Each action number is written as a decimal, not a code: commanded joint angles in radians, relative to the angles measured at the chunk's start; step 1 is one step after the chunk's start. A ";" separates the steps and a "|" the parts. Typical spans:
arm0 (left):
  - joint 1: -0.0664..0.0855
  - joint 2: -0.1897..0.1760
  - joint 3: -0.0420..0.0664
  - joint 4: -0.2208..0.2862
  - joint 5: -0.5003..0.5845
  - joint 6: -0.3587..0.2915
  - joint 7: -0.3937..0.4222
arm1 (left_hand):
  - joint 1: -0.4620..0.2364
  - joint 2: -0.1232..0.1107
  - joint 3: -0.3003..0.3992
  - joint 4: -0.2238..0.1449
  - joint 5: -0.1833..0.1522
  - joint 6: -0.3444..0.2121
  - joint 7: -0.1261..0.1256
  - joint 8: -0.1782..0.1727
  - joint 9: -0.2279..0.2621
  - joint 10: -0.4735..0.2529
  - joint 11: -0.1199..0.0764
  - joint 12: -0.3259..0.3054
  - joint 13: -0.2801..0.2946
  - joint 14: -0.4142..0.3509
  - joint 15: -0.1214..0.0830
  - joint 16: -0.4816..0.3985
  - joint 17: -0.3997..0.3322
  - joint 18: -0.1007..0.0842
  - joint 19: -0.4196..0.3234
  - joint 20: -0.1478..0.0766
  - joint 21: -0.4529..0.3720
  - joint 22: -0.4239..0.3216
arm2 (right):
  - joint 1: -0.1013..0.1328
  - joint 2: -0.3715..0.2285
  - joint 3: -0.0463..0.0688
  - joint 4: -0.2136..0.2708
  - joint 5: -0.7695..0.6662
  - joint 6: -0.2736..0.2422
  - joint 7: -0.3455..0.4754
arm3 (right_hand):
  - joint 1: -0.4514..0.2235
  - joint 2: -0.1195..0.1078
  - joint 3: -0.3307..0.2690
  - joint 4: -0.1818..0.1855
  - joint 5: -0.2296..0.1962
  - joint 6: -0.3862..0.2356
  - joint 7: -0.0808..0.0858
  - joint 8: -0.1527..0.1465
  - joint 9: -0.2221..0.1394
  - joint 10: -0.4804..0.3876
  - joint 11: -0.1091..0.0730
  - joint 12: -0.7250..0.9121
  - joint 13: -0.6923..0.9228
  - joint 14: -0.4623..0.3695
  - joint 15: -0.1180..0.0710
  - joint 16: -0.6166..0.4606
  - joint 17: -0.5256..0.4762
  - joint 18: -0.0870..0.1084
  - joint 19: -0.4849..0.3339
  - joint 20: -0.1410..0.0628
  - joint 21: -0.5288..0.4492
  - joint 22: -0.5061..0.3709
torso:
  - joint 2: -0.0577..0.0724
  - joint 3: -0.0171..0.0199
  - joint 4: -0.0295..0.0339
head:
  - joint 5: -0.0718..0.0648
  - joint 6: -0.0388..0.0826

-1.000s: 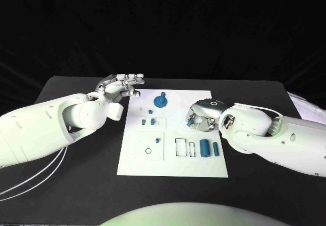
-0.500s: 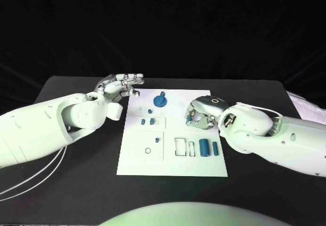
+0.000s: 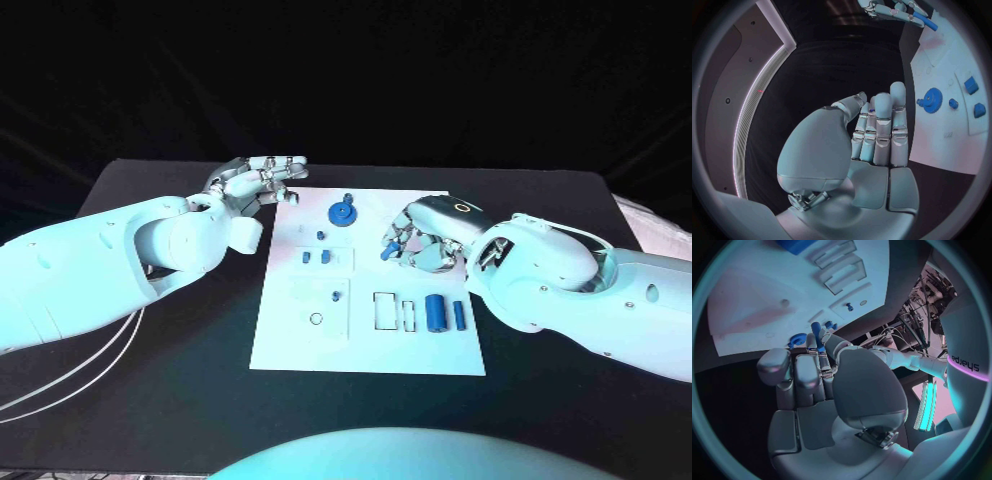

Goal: Assemble the parts on the task board

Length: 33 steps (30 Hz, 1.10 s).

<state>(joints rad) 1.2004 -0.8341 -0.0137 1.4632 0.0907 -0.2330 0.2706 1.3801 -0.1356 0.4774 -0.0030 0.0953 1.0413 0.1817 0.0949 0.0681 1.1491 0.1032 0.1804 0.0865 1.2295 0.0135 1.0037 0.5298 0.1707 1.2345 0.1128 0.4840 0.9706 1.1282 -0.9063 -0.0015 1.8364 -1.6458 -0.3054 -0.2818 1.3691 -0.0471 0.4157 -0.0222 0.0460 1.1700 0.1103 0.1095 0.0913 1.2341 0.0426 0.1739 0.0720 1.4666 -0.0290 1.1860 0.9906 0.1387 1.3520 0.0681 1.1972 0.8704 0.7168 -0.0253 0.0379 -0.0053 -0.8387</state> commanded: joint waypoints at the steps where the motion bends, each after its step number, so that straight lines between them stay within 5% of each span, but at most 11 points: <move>1: 0.000 0.003 0.000 0.000 -0.003 0.021 0.001 | 0.004 0.009 -0.003 -0.003 0.005 -0.003 0.000 0.003 0.000 -0.007 0.001 0.005 0.001 -0.008 0.002 -0.004 -0.001 0.011 -0.004 0.000 -0.007 -0.001 | -0.003 0.025 0.000 0.018 0.067 0.009 0.023 | -0.001 0.006 0.008 0.000 0.005 0.004 0.003 0.002 0.005 -0.006 0.005 -0.004 -0.001 0.029 -0.007 0.001 -0.002 -0.016 0.002 -0.001 0.002 -0.002 | 0.000 -0.0018 -0.0014 | 0.006 -0.002; 17: -0.001 0.014 0.000 -0.002 -0.003 0.027 -0.002 | 0.005 0.010 -0.003 -0.005 0.006 -0.004 0.000 0.004 0.000 -0.007 0.000 0.006 0.001 -0.008 0.002 -0.004 -0.002 0.011 -0.004 0.000 -0.007 -0.002 | -0.071 0.210 -0.018 -0.031 0.022 0.078 0.068 | -0.006 0.005 0.011 0.002 0.005 -0.004 0.006 -0.003 0.004 -0.011 0.009 -0.016 -0.003 0.027 -0.005 -0.001 -0.009 -0.015 -0.003 0.000 -0.002 -0.011 | 0.001 -0.0022 0.0007 | 0.038 -0.014; 33: -0.003 0.020 0.000 -0.004 -0.003 0.030 -0.004 | 0.005 0.010 -0.003 -0.005 0.006 -0.004 0.000 0.004 0.000 -0.007 0.000 0.006 0.001 -0.008 0.002 -0.004 -0.002 0.011 -0.004 0.000 -0.007 -0.002 | -0.094 0.259 -0.025 -0.089 -0.023 0.150 0.054 | -0.007 0.006 0.011 0.002 0.005 -0.005 0.007 -0.003 0.004 -0.012 0.009 -0.018 -0.003 0.027 -0.004 -0.002 -0.010 -0.015 -0.004 0.000 -0.002 -0.011 | 0.001 -0.0004 -0.0016 | 0.049 -0.022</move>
<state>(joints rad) 1.1980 -0.8160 -0.0140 1.4586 0.0905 -0.2236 0.2637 1.3840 -0.1317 0.4774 -0.0030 0.0953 1.0413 0.1817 0.0949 0.0681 1.1492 0.1032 0.1822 0.0862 1.2295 0.0135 1.0037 0.5286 0.1706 1.2345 0.1128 0.4800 0.9708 1.0354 -0.6502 -0.0262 1.7506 -1.6375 -0.2002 -0.2258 1.3689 -0.0477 0.4236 -0.0222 0.0484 1.1667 0.1115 0.1028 0.0913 1.2284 0.0516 0.1624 0.0702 1.4666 -0.0290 1.1858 0.9808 0.1388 1.3519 0.0682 1.1971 0.8598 0.7180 -0.0267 0.0369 0.0422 -0.8596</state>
